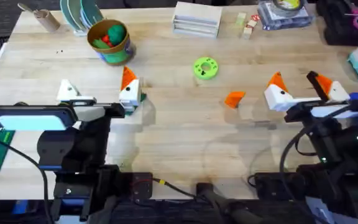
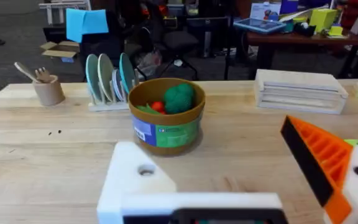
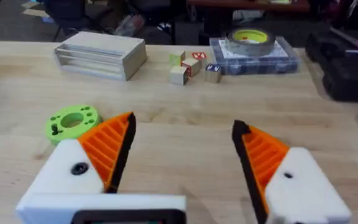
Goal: Pick up the gripper from the table and insert it into the empty holder that is missing its gripper. Then pick up a screw, insert it into the mounting hole, and use the screwdriver to tighten it. Finally, clean up the table by picking up the vegetable and placing it into the bucket.
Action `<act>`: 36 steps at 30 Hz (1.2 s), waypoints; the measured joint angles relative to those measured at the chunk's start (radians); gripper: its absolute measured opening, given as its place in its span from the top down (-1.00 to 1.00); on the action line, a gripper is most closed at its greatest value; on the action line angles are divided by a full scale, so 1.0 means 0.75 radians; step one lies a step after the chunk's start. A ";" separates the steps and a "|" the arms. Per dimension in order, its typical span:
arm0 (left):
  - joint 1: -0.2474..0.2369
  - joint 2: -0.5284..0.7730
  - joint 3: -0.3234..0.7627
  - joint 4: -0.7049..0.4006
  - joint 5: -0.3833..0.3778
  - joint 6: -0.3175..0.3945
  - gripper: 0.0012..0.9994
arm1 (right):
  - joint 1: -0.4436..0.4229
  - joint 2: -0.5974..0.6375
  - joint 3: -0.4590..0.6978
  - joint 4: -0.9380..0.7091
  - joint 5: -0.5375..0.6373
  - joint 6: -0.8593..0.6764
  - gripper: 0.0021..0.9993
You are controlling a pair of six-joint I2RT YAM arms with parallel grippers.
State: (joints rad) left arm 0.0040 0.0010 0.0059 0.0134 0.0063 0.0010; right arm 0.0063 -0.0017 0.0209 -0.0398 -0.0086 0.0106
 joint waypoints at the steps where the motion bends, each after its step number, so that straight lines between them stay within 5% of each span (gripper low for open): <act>1: 0.000 0.000 0.001 -0.002 0.000 0.000 -0.99 | 0.000 0.000 0.018 -0.038 0.000 0.013 -0.98; 6: 0.000 0.016 0.103 -0.244 0.001 0.000 -0.99 | 0.000 0.031 0.131 -0.219 -0.012 0.042 -0.98; 11: 0.000 0.176 0.452 -0.534 -0.013 0.005 -0.99 | 0.000 0.195 0.404 -0.420 -0.019 0.052 -0.98; 17: 0.000 0.549 0.937 -0.892 -0.079 0.025 -0.99 | 0.000 0.559 0.847 -0.756 -0.020 0.056 -0.98; 18: 0.000 0.767 1.139 -1.047 -0.093 0.049 -0.99 | 0.000 0.746 1.049 -0.893 -0.020 0.056 -0.98; 20: 0.000 0.896 1.237 -1.099 -0.102 0.061 -0.99 | 0.000 0.847 1.148 -0.952 -0.020 0.056 -0.98; 29: 0.000 1.291 1.342 -1.128 -0.108 0.076 -0.99 | 0.004 1.066 1.258 -0.998 -0.061 0.056 -0.98; 36: 0.000 1.514 1.343 -1.314 -0.108 0.127 -0.99 | 0.004 1.081 1.258 -0.998 -0.070 0.054 -0.98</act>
State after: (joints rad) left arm 0.0040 1.1364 1.0129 -0.9723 -0.0745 0.0961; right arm 0.0093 0.8089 0.9646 -0.7879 -0.0612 0.0512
